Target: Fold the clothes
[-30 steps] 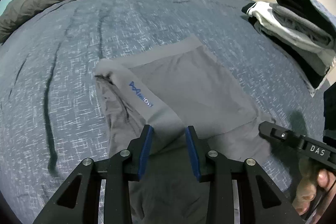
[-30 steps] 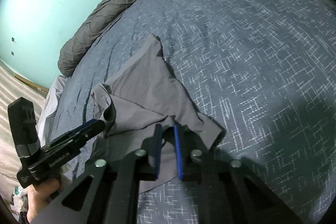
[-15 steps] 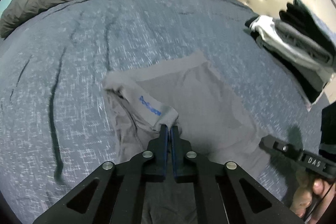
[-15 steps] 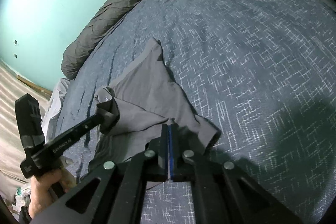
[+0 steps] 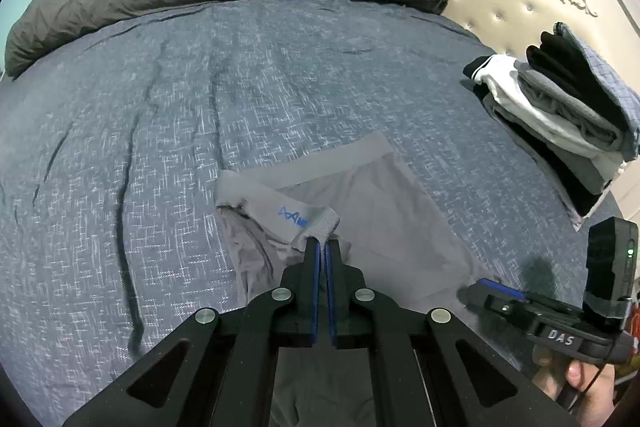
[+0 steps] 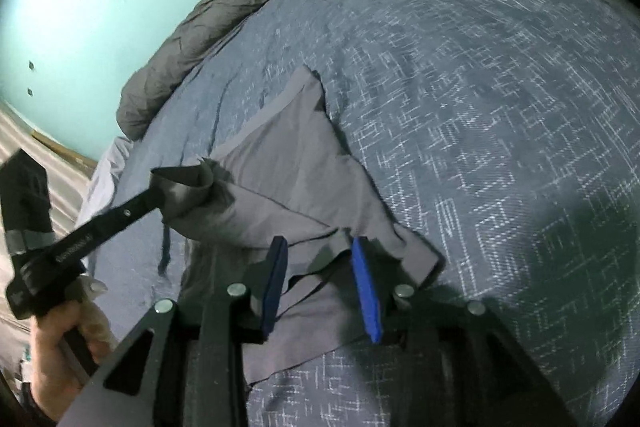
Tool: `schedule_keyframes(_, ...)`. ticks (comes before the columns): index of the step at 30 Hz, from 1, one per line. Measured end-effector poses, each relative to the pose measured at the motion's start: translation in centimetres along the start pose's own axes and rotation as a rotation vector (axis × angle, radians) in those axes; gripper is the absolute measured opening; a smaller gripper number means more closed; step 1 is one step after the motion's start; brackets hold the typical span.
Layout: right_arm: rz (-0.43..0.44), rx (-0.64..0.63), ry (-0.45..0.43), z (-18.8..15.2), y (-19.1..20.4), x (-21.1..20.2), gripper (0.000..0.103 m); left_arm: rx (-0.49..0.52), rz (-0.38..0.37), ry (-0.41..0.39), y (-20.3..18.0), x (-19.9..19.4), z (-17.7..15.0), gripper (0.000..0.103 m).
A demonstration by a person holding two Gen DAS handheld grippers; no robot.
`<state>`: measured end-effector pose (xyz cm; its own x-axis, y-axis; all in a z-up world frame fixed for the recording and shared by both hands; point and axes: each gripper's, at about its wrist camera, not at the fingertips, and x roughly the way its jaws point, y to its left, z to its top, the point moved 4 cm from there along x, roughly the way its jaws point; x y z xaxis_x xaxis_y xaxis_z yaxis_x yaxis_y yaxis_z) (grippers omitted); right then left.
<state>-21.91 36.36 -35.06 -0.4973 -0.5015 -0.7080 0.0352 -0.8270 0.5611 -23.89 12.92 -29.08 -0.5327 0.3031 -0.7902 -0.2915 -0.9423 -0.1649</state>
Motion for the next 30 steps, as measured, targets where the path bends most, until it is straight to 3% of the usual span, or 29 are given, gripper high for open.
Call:
schedule_keyframes(5, -0.025, -0.010, 0.008, 0.1, 0.4, 0.9, 0.031, -0.002, -0.006, -0.005, 0.3, -0.2, -0.1, 0.003)
schedule_keyframes(7, -0.027, -0.009, 0.009, 0.1, 0.2, 1.0, 0.015, -0.003, -0.007, -0.006, 0.5, -0.3, -0.1, 0.003)
schedule_keyframes(10, -0.029, -0.003, 0.009, 0.1, -0.2, 1.0, 0.004, -0.005, -0.007, -0.010, 0.7, -0.4, -0.1, 0.003)
schedule_keyframes(21, 0.003, 0.001, -0.023, 0.4, -0.2, -1.1, 0.003, -0.044, -0.018, -0.034, 1.1, -1.0, 1.4, 0.003)
schedule_keyframes(30, 0.025, 0.019, -0.037, 0.1, -1.5, -3.1, 0.003, -0.102, -0.077, -0.035, -0.5, 0.4, 5.7, 0.003)
